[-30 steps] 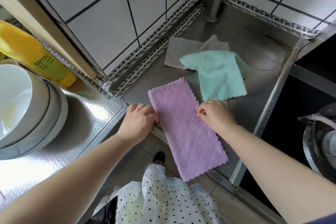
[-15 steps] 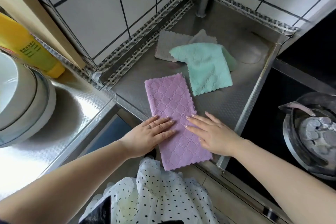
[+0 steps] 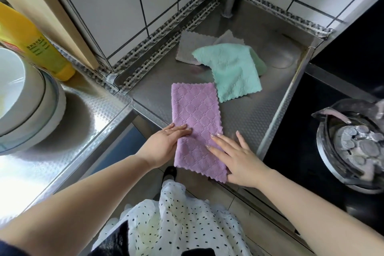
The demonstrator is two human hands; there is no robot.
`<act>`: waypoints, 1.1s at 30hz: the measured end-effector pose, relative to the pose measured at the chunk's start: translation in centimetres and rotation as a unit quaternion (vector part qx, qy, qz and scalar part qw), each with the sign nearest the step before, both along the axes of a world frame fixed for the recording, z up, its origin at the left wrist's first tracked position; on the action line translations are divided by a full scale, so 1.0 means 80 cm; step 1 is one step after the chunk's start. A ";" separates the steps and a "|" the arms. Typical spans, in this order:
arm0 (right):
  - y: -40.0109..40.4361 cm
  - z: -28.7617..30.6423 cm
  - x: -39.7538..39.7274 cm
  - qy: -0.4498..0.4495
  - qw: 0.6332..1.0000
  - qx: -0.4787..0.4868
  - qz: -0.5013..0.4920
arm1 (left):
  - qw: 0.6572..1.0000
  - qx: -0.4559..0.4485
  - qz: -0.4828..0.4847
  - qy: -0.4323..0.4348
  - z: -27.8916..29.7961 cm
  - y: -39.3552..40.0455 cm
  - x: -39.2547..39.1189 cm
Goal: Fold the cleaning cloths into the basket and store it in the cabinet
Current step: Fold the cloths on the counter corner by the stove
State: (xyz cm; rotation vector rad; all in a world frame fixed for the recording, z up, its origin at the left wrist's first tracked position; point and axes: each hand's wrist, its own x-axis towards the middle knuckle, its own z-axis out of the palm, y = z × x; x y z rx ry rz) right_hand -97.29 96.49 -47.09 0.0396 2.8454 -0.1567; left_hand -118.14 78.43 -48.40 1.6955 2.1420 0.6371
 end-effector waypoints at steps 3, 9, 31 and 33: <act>-0.013 0.001 -0.002 0.076 0.989 -0.096 -0.088 | 0.997 -0.037 0.053 -0.044 0.007 0.003 0.003; -0.009 0.020 -0.039 0.200 0.868 -0.275 -0.362 | 0.976 -0.032 0.181 -0.113 0.025 0.014 0.005; 0.054 -0.006 -0.187 0.125 0.809 -0.254 -0.516 | 0.963 -0.013 0.242 -0.117 0.022 0.060 -0.064; 0.056 -0.007 -0.190 0.129 0.807 -0.248 -0.520 | 0.961 -0.029 0.248 -0.120 0.021 0.064 -0.067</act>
